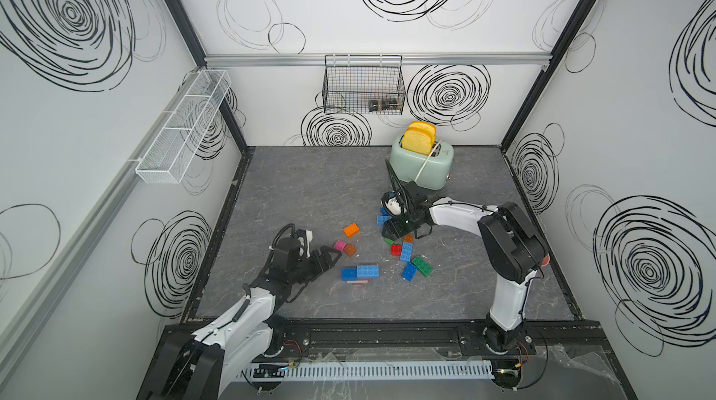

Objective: Assemble a heart with lego
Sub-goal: Pick up the lego brick from the center of the board.

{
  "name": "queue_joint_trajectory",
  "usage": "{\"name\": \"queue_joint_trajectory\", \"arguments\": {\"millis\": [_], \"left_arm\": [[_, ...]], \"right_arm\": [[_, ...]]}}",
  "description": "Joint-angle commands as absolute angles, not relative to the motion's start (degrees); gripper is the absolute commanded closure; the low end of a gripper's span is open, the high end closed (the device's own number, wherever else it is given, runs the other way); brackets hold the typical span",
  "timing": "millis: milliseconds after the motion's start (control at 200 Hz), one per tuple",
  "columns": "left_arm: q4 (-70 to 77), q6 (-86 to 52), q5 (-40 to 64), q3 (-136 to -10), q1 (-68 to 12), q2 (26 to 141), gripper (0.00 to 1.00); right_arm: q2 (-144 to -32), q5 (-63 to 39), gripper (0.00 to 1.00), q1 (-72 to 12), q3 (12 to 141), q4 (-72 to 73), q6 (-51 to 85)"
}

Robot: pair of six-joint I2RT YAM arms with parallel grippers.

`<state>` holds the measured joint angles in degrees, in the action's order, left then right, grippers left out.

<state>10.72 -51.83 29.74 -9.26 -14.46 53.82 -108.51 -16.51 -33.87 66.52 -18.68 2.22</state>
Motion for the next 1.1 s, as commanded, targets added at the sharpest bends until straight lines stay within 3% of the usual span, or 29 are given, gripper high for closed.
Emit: {"name": "queue_joint_trajectory", "arguments": {"millis": [0,215,600,1091], "left_arm": [[13.0,-51.9,30.1,-8.5,-14.0,52.8,0.22],[13.1,-51.9,30.1,-9.0,-13.9,53.4,0.21],[13.2,-51.2,31.0,-10.1,-13.5,55.2,0.21],[13.0,-51.3,30.7,-9.3,-13.0,54.3,0.21]], "right_arm": [[-105.4,-14.4,0.34,-33.6,66.5,-19.9,0.3],[-106.3,-13.0,0.36,-32.2,69.7,-22.2,-2.9],[-113.7,-14.6,0.31,-31.3,74.5,-21.2,-7.1],[-116.5,-16.8,0.32,-37.7,75.7,-22.9,-10.8]]}}
